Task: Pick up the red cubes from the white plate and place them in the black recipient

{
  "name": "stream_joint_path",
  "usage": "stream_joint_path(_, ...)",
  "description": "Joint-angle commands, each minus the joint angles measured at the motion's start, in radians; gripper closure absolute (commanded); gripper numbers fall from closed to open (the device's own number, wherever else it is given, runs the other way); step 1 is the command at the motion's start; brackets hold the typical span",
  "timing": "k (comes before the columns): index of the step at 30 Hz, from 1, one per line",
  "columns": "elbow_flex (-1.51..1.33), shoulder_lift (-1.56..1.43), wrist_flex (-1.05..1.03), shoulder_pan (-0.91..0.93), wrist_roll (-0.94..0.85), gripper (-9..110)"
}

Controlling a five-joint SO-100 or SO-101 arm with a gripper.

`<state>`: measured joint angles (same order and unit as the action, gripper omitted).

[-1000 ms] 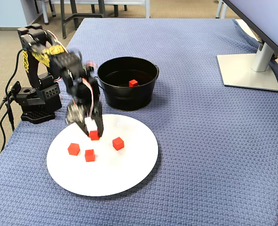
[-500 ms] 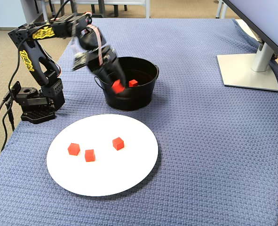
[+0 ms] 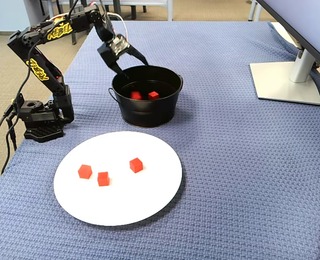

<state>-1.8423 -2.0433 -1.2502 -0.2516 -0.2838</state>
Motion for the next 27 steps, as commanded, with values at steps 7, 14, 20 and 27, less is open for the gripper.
stream_joint_path(7,-0.006,0.064,0.100,0.644,-0.109,75)
stream_joint_path(14,0.124,0.383,0.187,0.836,-0.192,76)
stream_joint_path(20,0.163,0.554,0.245,0.815,-0.620,76)
stream_joint_path(27,0.138,0.512,0.313,0.811,-0.982,74)
